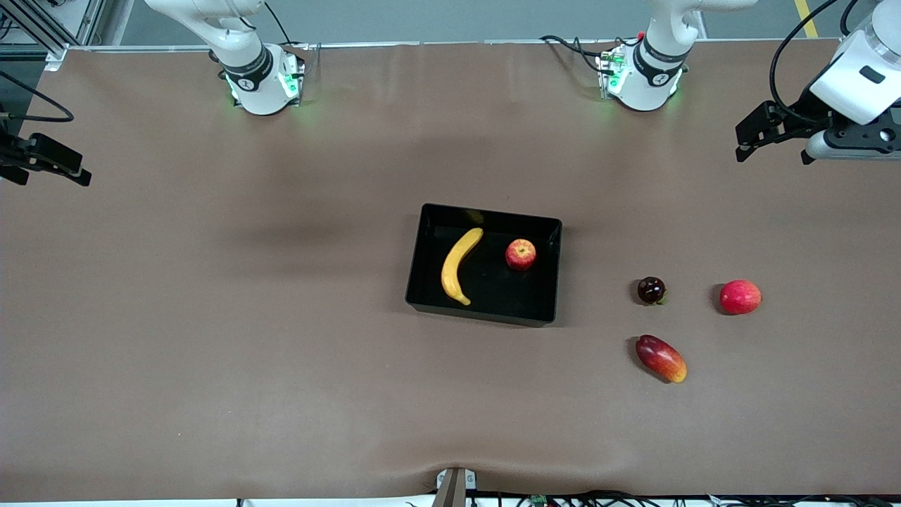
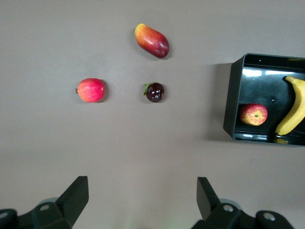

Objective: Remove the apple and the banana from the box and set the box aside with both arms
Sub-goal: 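Move the left gripper over the apple in the black tray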

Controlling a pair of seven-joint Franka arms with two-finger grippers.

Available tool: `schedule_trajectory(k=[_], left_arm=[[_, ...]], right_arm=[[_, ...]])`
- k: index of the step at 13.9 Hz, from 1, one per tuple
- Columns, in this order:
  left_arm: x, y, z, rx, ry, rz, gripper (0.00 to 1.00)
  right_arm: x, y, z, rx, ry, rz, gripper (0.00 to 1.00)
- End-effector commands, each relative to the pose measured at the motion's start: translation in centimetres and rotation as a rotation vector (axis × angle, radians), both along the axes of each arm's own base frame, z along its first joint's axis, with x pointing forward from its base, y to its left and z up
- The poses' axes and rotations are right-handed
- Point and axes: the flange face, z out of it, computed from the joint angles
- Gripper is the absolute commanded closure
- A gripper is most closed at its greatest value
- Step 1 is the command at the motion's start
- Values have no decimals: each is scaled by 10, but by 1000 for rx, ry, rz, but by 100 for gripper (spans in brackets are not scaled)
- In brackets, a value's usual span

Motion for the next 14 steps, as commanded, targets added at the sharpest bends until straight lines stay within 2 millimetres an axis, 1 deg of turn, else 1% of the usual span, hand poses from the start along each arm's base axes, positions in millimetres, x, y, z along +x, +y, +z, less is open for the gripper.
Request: schedule_trajectory(k=[1,5,6,8,10,12,14], left_arm=[[2,2,4,-1,11,-14,0],[4,1,2,-1,12,-6,0],[8,0,-3,0,23,-19,0],[11,-7,-12,0,43,-28,0],[13,-21,-25,-9,71,-37,0],[19,-50,-49,-2,106,-85,0],[27,-73,-68,-1,111,-89,0]], right_arm=[[-1,-4,3,5,0,-4,0],[-1,-2,4,2,-1,-2,0],[-1,-2,3,2,0,-2,0],[-1,-3,3,2,2,-4,0],[-1,-5,4,2,-1,-7,0],[-1,-4,4,2,0,-7,0],[-1,-4,3,2,2,-8,0]])
